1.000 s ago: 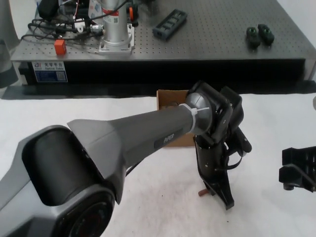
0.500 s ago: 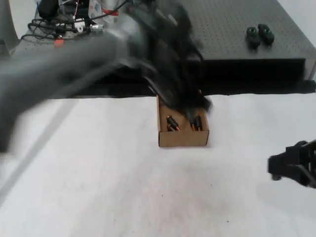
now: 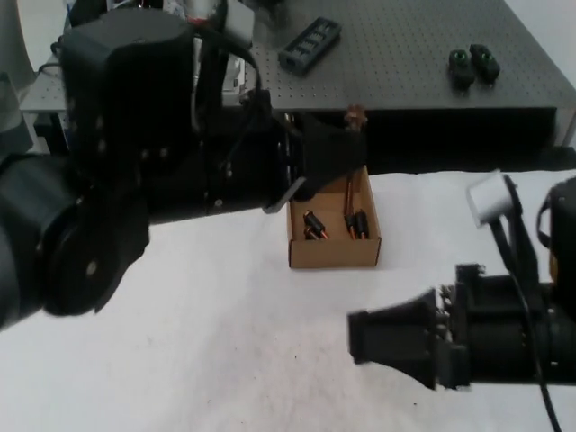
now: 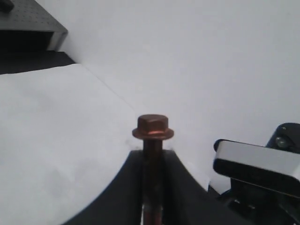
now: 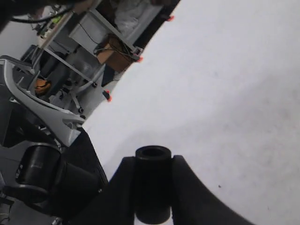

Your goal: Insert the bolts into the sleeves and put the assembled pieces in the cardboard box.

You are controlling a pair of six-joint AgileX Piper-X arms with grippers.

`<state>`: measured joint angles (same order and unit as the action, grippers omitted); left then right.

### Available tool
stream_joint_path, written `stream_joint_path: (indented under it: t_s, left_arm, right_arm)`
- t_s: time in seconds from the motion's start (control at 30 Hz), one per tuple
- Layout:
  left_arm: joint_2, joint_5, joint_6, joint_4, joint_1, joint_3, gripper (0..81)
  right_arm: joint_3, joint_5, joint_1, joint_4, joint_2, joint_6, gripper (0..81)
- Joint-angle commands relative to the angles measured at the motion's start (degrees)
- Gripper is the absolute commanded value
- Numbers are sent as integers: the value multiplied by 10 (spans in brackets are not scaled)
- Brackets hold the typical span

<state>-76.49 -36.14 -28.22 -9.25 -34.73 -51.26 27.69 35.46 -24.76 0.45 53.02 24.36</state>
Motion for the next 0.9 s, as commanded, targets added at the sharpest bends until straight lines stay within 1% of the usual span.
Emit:
stream_joint_path:
  t_s: [0.0,0.13,0.27,0.43,0.67,0.8,0.87]
  left_arm:
    - [32,-32,-41,-55,-4,28,6]
    - [32,-41,-44,-55,-4,28,6]
    - [32,-55,-44,-55,-4,28,6]
    - [32,-79,-44,-55,-4,28,6]
    - [32,-89,-44,-55,-4,28,6]
    - [32,-111,-42,-54,-4,28,6]
    - [32,-111,-42,-54,-4,28,6]
  right_arm:
    - [0,-15,-8,-31,2,10,1]
    - [0,-49,-10,-62,6,19,1]
    - [0,-56,-10,-98,6,20,1]
    - [0,-101,-10,-115,6,22,1]
    - [0,-127,-10,-127,6,22,1]
    - [0,-129,-10,-165,6,35,1]
    - [0,-131,-10,-182,6,40,1]
